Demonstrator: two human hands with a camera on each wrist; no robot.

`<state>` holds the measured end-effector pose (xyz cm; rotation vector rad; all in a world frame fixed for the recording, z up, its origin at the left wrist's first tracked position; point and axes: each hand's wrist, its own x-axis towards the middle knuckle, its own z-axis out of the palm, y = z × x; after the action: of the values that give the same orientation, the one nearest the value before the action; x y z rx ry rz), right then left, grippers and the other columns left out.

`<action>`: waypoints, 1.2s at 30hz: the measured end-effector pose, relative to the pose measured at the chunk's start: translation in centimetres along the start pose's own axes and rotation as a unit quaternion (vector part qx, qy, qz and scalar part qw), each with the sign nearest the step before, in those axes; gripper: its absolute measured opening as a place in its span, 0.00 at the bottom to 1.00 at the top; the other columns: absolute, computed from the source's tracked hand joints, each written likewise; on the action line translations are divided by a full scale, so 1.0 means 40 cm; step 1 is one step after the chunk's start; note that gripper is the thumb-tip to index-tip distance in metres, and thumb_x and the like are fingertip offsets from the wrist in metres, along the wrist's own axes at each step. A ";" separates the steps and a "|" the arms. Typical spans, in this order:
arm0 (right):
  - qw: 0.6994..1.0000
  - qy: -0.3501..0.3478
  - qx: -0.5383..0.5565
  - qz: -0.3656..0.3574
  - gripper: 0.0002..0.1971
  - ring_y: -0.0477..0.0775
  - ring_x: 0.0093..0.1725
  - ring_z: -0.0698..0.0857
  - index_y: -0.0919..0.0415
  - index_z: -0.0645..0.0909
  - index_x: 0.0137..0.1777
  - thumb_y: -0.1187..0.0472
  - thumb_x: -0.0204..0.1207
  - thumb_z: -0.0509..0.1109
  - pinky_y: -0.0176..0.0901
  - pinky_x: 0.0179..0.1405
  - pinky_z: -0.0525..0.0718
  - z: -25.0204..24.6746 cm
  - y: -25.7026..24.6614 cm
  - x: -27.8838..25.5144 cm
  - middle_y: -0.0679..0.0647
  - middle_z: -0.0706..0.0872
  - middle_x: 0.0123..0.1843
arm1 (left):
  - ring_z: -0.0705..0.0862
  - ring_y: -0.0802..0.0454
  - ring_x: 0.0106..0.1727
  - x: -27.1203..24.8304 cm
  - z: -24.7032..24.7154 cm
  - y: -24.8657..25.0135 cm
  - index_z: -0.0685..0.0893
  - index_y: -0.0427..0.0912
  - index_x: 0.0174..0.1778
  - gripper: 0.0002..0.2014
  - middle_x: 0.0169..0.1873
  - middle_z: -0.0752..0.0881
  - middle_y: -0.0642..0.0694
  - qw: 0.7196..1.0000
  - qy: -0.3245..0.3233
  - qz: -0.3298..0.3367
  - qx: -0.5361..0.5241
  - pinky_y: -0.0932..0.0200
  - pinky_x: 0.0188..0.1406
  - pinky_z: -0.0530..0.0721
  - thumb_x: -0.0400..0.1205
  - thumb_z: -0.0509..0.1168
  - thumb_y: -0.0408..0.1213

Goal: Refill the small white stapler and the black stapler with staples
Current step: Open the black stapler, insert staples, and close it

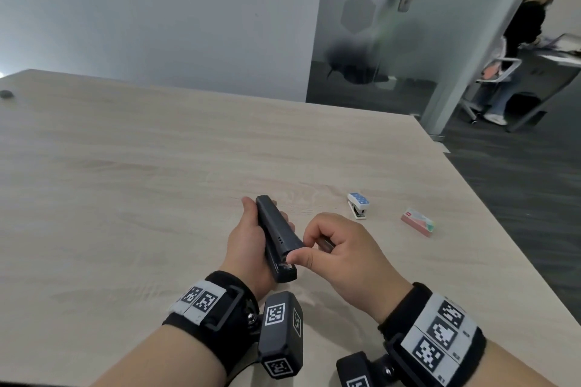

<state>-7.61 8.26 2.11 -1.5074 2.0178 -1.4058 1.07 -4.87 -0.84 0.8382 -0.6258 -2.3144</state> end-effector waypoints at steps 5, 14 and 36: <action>0.997 0.059 0.029 -0.032 0.07 0.42 0.28 0.71 0.38 0.86 0.47 0.44 0.71 0.80 0.31 0.31 0.70 -0.006 -0.019 -0.016 0.46 0.74 0.27 | 0.83 0.47 0.23 0.004 -0.006 -0.007 0.83 0.36 0.58 0.34 0.29 0.86 0.42 0.994 -0.039 -0.007 0.101 0.55 0.23 0.81 0.84 0.58 0.68; 0.972 0.204 0.084 0.074 0.18 0.41 0.23 0.71 0.56 0.88 0.43 0.44 0.85 0.68 0.35 0.27 0.70 -0.098 -0.027 0.102 0.40 0.74 0.21 | 0.75 0.48 0.23 -0.021 -0.006 -0.014 0.93 0.50 0.54 0.29 0.41 0.86 0.35 0.952 -0.186 0.005 0.242 0.62 0.16 0.73 0.80 0.57 0.69; 0.968 0.056 0.176 0.170 0.11 0.53 0.44 0.92 0.51 0.90 0.53 0.67 0.76 0.78 0.44 0.39 0.78 -0.036 -0.010 0.036 0.48 0.92 0.38 | 0.78 0.53 0.20 -0.019 0.001 -0.012 0.84 0.46 0.46 0.24 0.34 0.90 0.48 0.980 -0.129 -0.080 0.130 0.64 0.13 0.73 0.85 0.59 0.65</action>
<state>-8.97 7.81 3.60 -0.9053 1.8488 -1.6191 1.34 -4.00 -0.80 0.7297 -1.0257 -2.5483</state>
